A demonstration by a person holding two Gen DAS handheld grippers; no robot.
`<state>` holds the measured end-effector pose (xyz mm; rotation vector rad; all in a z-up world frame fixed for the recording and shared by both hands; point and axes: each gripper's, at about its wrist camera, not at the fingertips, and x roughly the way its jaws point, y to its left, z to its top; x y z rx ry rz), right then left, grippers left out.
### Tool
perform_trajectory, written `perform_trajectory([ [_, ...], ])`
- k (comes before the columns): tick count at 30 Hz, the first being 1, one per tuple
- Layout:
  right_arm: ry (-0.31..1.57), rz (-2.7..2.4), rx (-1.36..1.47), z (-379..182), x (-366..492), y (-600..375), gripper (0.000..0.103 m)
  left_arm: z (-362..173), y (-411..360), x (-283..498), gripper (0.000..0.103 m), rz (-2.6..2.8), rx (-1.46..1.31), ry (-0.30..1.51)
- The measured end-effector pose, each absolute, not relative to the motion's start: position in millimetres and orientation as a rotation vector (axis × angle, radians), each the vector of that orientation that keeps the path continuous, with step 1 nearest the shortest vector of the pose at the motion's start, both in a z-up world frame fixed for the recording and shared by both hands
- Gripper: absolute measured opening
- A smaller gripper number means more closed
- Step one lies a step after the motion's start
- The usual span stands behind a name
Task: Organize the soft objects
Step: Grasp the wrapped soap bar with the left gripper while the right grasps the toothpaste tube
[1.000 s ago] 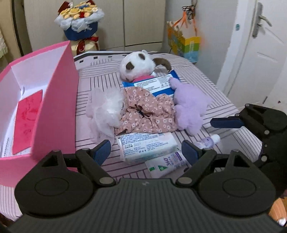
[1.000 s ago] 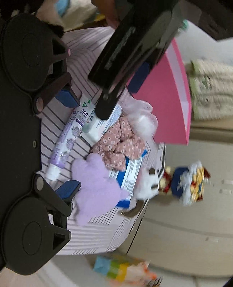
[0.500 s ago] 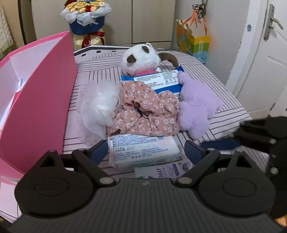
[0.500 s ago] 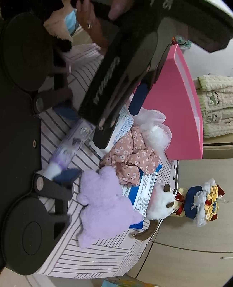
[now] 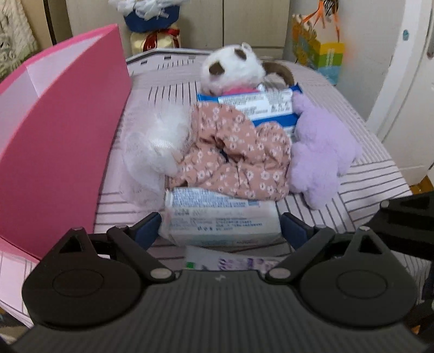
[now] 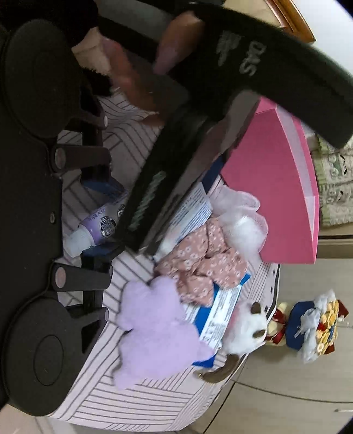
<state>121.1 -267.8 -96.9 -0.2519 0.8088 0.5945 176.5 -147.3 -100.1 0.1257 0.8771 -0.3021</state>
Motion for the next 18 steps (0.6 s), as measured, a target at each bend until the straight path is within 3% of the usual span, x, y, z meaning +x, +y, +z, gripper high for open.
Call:
perform_trajectory([
  [2, 0.8, 0.59, -0.247, -97, 118, -268, 0.042, -103, -151, 173, 0.096, -0.299, 0.144, 0.853],
  [6, 0.796, 0.578, -0.208, -96, 101, -271, 0.034, -100, -143, 166, 0.08, -0.317, 0.106, 0.824],
  [18, 0.814, 0.429, -0.136, -97, 88, -289, 0.027, -90, -112, 154, 0.077, -0.38, 0.011, 0.824],
])
